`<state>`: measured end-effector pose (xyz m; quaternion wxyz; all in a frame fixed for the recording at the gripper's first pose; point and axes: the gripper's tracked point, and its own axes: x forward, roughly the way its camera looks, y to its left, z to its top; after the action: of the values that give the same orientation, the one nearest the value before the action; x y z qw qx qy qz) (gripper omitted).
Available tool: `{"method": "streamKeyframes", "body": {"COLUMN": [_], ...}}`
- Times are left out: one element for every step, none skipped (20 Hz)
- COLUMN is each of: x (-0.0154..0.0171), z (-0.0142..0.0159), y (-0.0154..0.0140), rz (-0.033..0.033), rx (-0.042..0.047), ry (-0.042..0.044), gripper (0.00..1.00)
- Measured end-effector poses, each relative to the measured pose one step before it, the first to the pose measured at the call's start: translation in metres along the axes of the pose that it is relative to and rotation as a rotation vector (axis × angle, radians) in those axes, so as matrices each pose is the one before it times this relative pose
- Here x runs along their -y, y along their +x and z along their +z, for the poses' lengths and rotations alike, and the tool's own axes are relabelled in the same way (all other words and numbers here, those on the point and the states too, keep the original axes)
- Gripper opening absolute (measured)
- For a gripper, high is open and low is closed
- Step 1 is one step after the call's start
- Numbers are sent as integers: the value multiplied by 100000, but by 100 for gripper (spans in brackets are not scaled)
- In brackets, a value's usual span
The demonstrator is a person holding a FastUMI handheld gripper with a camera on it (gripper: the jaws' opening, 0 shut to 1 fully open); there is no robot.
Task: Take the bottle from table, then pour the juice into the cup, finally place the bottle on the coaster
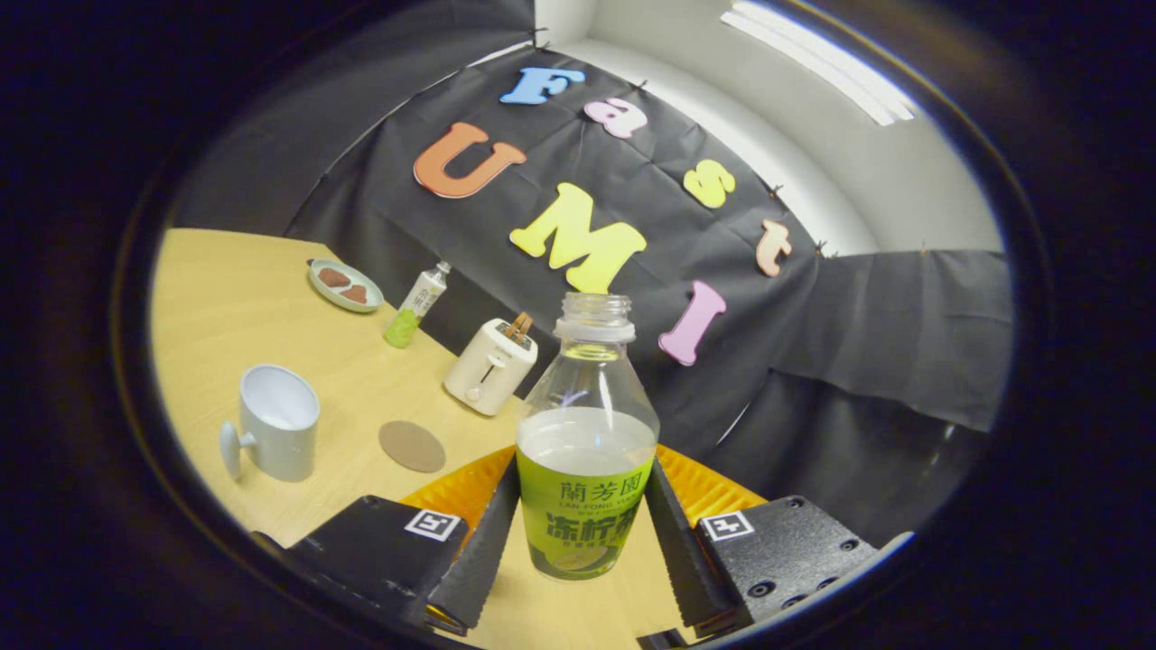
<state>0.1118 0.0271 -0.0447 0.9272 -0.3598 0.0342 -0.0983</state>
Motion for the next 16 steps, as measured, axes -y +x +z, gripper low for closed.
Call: {"method": "streamKeyframes", "body": {"x": [23,-25,-72,-44,-131,-351,-389,-495,-534,-561,-270,-186,-219,-384,-239,-159], "z": [523,566,171,303,329,551,306,185,107,107,19,26,82,48,81,48], "y": [-143,-32,-79,-32,-108,224,242,288,334,454,213,244,167,232,172,149], "rz": [-1492,-1150,-467,-690,-655,-402,437,914,1554,1372,728,181,261,563,602,391], "rx": [1662,2074,1411,1740,1253,1097,191,-120,-242,-485,-1110,-618,-501,-487,-887,-763], "ry": [-4264,-4185,-4776,-4402,-4143,-3419,-3192,-2617,-1824,-1727,-1860,-1856,-1922,-1851,-2154,-2489], "gripper": [82,82,82,82,82,82,82,82,82,82,82,82,82,82,82,82]}}
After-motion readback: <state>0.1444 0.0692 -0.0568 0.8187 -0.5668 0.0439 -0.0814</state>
